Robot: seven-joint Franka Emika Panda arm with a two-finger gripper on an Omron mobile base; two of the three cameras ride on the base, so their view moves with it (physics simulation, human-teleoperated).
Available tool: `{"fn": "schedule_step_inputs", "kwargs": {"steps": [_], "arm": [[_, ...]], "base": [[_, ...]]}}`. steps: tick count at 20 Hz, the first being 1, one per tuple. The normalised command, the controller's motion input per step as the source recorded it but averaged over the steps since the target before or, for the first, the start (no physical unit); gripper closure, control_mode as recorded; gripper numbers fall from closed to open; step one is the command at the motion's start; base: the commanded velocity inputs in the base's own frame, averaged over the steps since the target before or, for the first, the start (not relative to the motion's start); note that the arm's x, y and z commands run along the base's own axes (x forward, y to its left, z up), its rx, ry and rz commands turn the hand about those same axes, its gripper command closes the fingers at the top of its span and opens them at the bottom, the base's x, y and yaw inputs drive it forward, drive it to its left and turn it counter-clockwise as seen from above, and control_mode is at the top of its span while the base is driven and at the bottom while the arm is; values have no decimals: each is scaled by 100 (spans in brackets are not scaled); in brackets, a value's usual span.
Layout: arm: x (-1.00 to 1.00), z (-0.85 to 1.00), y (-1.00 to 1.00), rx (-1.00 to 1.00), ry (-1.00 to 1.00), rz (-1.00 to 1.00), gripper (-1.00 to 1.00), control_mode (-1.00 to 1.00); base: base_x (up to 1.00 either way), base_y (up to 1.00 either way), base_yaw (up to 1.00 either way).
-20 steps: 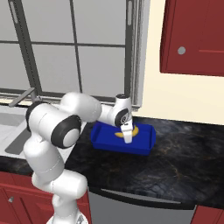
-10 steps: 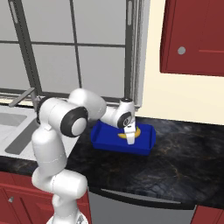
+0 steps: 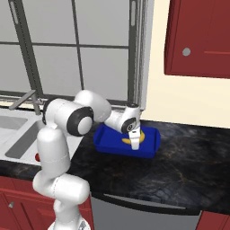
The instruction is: Pick up all produce items and place them in the sink. Turn on the sink faucet to wash them. Then turn the sink off and put them in the tray.
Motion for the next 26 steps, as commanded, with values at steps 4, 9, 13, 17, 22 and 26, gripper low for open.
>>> {"fn": "schedule_step_inputs", "kwargs": {"steps": [4,9,13,17,22,26], "arm": [[-8,-5,0,0,0,0,-100,-100],[-22,22,-1,0,-8,1,-100,-100],[-26,53,1,0,-11,3,-100,-100],[-15,67,30,-1,-11,2,-100,-100],[-4,67,61,-5,-8,10,-100,-100],[-4,53,76,-9,-3,18,-100,-100]], "base": [[0,0,0],[0,0,0],[0,0,0],[0,0,0],[0,0,0],[0,0,0]]}}
